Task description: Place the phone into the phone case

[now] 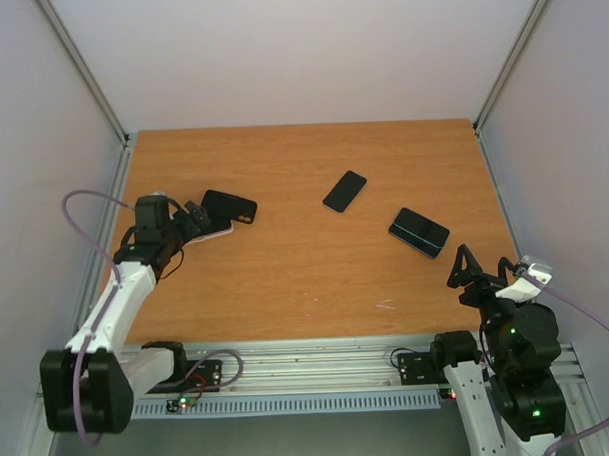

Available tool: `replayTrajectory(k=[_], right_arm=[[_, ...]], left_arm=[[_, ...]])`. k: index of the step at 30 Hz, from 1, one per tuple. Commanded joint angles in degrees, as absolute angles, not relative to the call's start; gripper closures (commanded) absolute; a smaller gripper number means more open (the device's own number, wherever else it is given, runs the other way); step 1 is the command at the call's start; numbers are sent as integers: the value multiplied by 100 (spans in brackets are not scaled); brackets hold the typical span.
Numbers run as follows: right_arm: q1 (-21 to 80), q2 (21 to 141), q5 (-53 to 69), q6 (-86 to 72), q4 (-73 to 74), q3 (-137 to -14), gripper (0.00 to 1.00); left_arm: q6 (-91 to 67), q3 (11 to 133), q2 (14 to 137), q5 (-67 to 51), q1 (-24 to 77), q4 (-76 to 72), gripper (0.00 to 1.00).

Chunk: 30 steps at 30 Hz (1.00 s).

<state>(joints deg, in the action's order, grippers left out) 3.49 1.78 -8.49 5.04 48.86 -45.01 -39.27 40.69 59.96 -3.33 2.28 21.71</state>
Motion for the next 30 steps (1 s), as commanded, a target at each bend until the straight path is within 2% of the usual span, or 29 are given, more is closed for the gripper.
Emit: replayTrajectory(k=[1, 9, 16, 20, 24, 26, 30], right_arm=[[398, 93, -763, 527, 4694, -4465, 2], [437, 84, -724, 527, 4671, -4467, 2], [488, 84, -682, 536, 4650, -4447, 1], [509, 81, -697, 544, 4658, -4476, 2], [529, 82, -712, 545, 4658, -4488, 1], [528, 81, -703, 545, 4658, -4486, 2], [543, 83, -686, 549, 4658, -4485, 2]], left_arm=[[-4432, 4362, 6888, -934, -124, 1030, 4], [-4726, 4979, 8760, -1700, -434, 162, 14], [-5048, 5350, 9824, -1880, -472, -410, 31], [-5141, 5460, 10271, -2032, -470, -641, 44], [-5281, 5414, 10457, -2112, -475, -891, 49], [-5282, 5399, 10536, -2170, -474, -968, 55], [-5233, 5384, 10559, -2214, -474, -1016, 74]])
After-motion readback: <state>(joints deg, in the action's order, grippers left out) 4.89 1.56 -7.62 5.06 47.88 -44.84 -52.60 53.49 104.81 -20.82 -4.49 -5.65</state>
